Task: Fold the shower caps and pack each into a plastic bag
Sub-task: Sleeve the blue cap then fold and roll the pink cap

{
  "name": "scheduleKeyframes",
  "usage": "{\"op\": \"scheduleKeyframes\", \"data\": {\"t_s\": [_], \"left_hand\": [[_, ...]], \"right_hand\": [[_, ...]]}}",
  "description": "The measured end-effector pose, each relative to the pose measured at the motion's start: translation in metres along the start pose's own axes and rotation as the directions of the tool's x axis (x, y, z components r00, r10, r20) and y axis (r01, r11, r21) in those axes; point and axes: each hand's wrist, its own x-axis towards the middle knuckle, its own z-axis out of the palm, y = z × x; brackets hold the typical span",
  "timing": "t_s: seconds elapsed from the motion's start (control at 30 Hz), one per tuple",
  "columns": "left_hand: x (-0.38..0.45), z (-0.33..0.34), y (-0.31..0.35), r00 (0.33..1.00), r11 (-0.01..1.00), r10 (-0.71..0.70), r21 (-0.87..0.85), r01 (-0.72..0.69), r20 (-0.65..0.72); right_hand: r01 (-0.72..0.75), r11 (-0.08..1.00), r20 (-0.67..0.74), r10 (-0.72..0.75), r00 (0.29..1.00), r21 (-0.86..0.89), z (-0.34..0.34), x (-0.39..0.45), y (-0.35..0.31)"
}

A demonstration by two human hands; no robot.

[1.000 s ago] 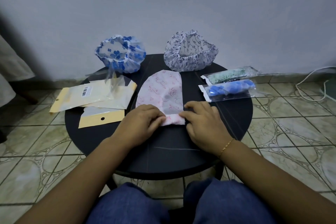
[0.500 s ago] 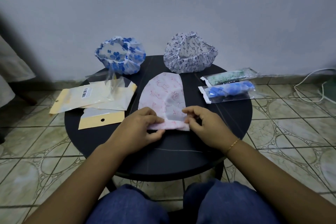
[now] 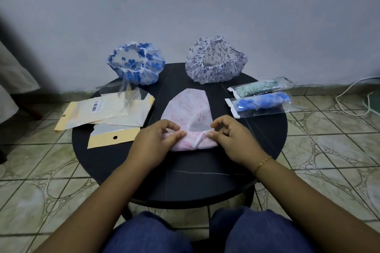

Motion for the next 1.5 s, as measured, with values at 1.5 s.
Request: {"op": "scheduleKeyframes", "data": {"t_s": [1.5], "left_hand": [[0.007,0.002,-0.004,0.98,0.889,0.18,0.441,-0.123,-0.091]], "right_hand": [[0.051,0.958,0.007,-0.051,0.999,-0.282,0.001,-0.001,0.003]]}}
